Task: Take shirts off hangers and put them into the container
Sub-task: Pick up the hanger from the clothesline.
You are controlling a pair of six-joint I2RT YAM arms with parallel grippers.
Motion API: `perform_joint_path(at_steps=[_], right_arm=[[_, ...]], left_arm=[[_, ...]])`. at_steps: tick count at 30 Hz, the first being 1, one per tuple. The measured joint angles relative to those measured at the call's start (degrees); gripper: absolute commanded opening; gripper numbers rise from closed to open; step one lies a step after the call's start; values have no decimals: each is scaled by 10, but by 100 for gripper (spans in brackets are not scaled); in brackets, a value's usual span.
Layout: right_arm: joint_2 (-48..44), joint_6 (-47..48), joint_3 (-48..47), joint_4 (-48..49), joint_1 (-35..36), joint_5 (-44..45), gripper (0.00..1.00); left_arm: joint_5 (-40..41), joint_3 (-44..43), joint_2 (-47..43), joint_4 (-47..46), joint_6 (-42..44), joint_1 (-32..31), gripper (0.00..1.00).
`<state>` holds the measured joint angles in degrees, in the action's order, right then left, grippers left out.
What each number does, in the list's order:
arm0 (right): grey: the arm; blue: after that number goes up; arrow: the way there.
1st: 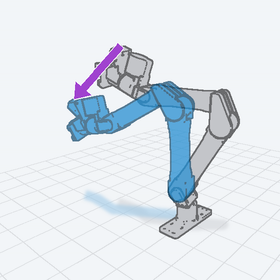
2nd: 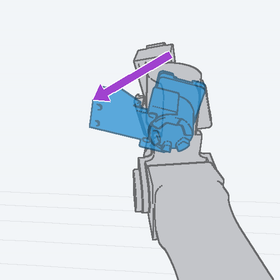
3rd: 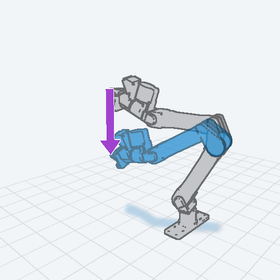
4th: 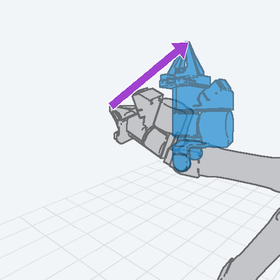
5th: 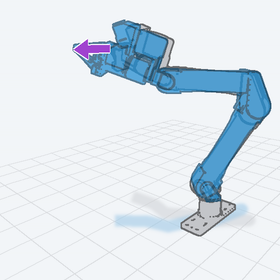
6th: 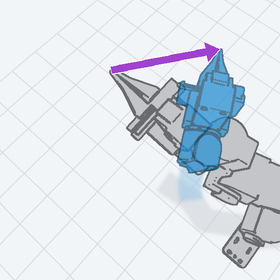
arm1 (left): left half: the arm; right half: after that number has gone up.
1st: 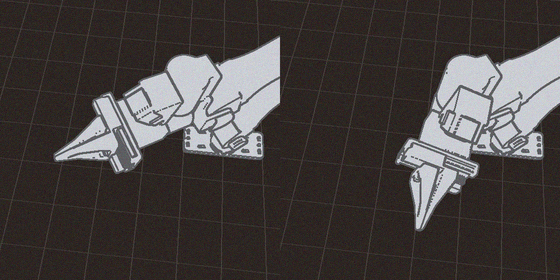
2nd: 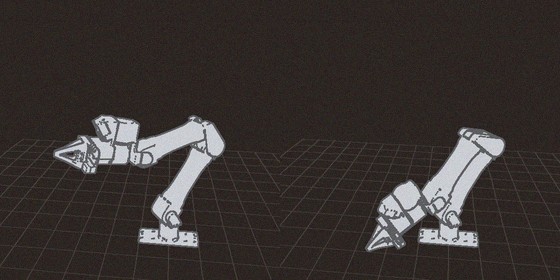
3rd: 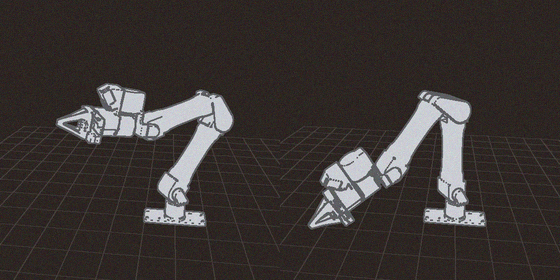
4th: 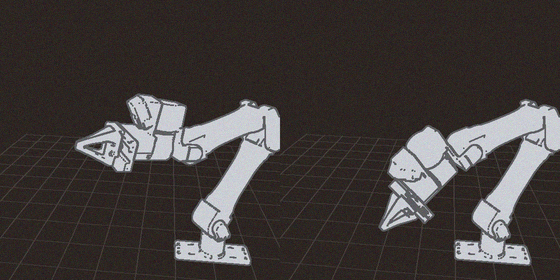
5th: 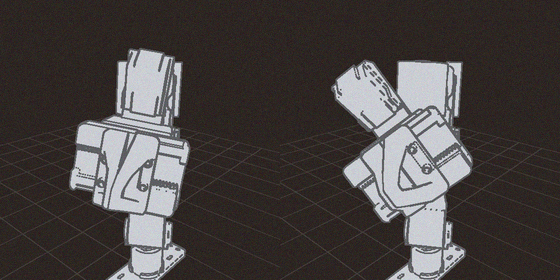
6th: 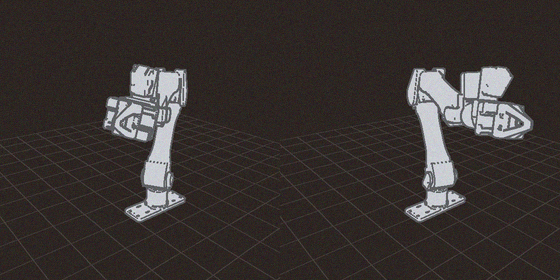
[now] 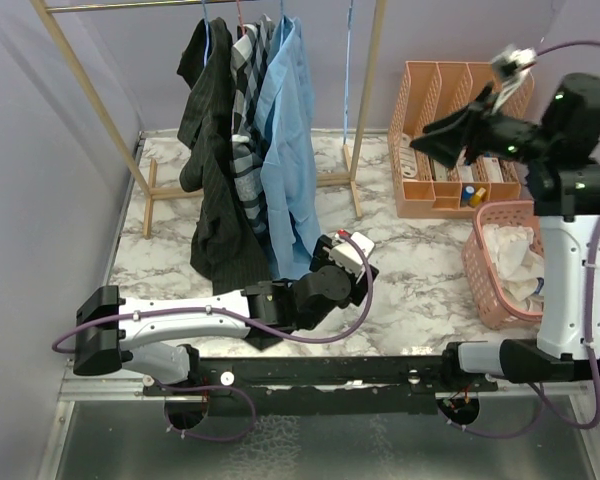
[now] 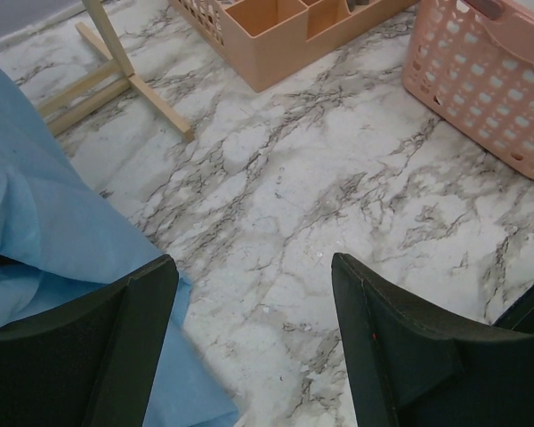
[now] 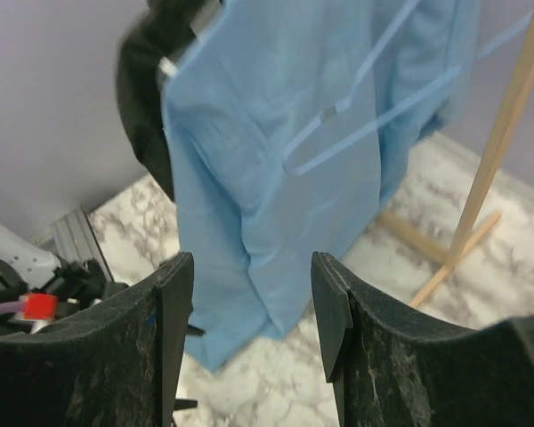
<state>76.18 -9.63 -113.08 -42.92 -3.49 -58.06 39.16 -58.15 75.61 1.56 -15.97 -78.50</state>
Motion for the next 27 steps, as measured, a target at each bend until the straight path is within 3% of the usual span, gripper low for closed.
perform_joint_path(at_steps=[3,6,16,27], right_arm=[[-8,35,75,-29,64,64,56],[7,56,82,-54,93,113,55],[93,104,-104,-64,193,239,55],[186,151,-168,-46,320,353,60]], left_arm=[[12,-12,1,9,11,0,72],[24,-25,0,12,23,0,72],[55,-79,-34,45,64,0,71],[98,-153,-50,95,108,0,69]])
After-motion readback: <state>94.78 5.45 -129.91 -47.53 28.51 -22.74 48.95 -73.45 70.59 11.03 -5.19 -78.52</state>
